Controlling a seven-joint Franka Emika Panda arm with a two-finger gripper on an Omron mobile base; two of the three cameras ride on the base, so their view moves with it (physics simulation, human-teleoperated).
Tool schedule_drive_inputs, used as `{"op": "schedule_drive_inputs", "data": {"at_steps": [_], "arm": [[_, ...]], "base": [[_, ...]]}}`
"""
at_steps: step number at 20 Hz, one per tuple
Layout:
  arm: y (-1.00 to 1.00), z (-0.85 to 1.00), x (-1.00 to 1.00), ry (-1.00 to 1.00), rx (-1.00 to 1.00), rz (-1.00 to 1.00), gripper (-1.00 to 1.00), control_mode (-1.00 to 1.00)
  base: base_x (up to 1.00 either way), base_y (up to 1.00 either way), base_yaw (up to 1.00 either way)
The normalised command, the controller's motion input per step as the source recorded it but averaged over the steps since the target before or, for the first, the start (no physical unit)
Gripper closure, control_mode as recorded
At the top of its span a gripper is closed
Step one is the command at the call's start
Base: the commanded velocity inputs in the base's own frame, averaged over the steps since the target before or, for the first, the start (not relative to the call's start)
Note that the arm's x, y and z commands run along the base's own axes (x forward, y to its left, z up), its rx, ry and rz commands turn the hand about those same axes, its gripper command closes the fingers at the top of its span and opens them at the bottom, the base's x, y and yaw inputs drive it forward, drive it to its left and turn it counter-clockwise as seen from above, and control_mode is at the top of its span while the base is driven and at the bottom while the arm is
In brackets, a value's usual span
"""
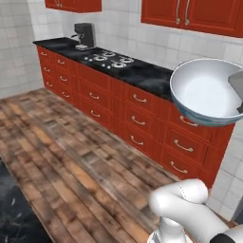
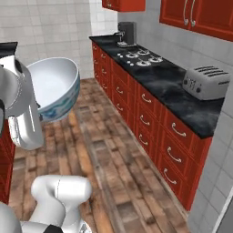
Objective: Move the bowls from the cabinet to the plates on the dining table.
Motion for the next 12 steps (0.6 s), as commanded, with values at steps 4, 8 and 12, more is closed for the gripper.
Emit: {"op": "schedule_drive_inputs", "data": {"at_steps": [4, 8, 12], "arm": [[0.0, 0.0, 0.0, 0.0, 0.0, 0.0, 1.0, 1.0], [0.0, 0.0, 0.0, 0.0, 0.0, 0.0, 1.0, 1.0], [0.0, 0.0, 0.0, 0.0, 0.0, 0.0, 1.0, 1.0]], "base": [[0.68, 0.0, 0.32], [0.7, 0.0, 0.32], [0.72, 0.0, 0.32]]}}
